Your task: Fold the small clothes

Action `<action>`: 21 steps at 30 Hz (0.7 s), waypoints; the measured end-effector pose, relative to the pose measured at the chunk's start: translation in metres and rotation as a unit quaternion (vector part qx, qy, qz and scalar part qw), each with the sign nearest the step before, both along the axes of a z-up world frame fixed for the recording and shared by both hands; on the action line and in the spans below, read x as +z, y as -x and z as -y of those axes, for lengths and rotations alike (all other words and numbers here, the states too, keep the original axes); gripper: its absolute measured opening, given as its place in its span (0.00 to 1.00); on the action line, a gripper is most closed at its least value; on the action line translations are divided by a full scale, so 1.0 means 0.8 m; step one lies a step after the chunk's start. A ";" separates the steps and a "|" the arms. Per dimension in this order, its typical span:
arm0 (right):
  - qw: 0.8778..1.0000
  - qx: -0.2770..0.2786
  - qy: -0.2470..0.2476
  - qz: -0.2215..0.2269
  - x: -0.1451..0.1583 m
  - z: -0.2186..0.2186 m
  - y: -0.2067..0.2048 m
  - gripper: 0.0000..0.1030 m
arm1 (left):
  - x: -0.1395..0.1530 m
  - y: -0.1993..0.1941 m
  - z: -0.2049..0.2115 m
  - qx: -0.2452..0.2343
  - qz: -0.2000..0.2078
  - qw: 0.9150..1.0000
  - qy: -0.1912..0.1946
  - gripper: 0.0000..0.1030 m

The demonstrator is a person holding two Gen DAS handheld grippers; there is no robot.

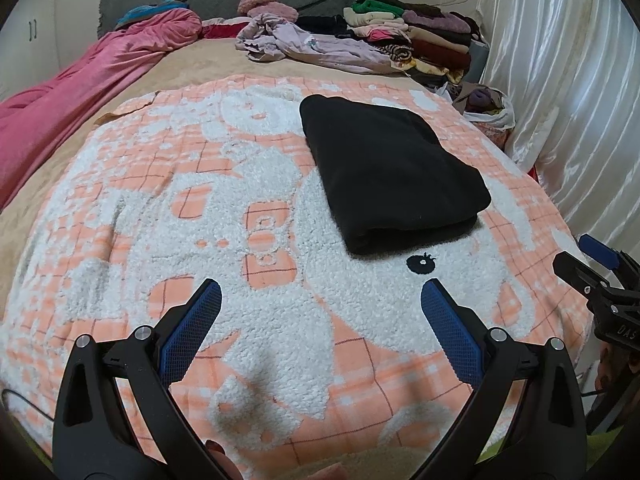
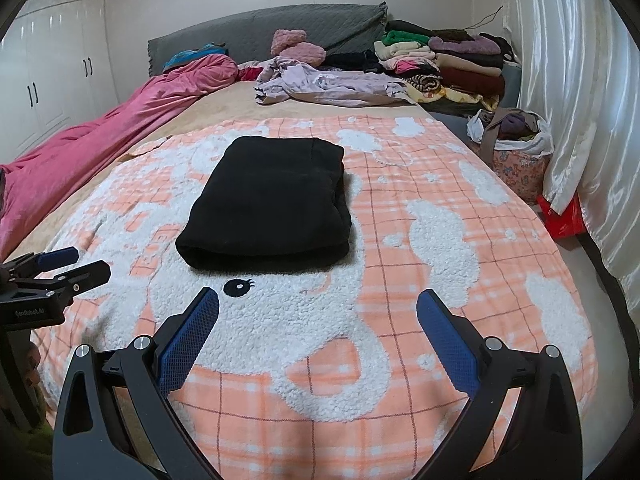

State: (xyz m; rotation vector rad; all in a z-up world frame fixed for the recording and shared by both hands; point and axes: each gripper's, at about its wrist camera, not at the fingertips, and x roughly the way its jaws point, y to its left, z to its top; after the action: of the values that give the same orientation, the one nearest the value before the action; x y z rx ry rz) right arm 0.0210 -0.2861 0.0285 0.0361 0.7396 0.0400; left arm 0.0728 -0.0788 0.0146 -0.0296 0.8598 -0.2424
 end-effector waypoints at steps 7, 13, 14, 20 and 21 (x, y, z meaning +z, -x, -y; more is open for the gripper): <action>1.000 0.000 0.002 -0.001 -0.001 0.000 0.000 0.96 | 0.000 -0.001 0.002 0.000 -0.003 1.000 -0.004 0.91; 1.000 0.000 0.002 -0.002 -0.003 0.001 0.001 0.96 | 0.001 -0.001 0.001 0.001 -0.003 1.000 -0.005 0.91; 1.000 0.000 0.002 -0.002 -0.002 0.000 0.000 0.96 | 0.001 -0.001 0.001 0.000 -0.002 1.000 -0.004 0.91; 1.000 0.000 0.002 -0.002 -0.003 0.002 0.001 0.96 | 0.000 -0.002 -0.002 0.004 -0.005 1.000 -0.004 0.91; 1.000 0.000 0.002 -0.003 -0.003 0.001 0.000 0.96 | -0.001 -0.001 -0.003 0.004 -0.005 1.000 -0.005 0.91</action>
State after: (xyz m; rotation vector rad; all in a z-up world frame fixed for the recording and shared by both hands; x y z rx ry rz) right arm 0.0211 -0.2871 0.0261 0.0317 0.7458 0.0384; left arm 0.0739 -0.0761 0.0140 -0.0259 0.8696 -0.2306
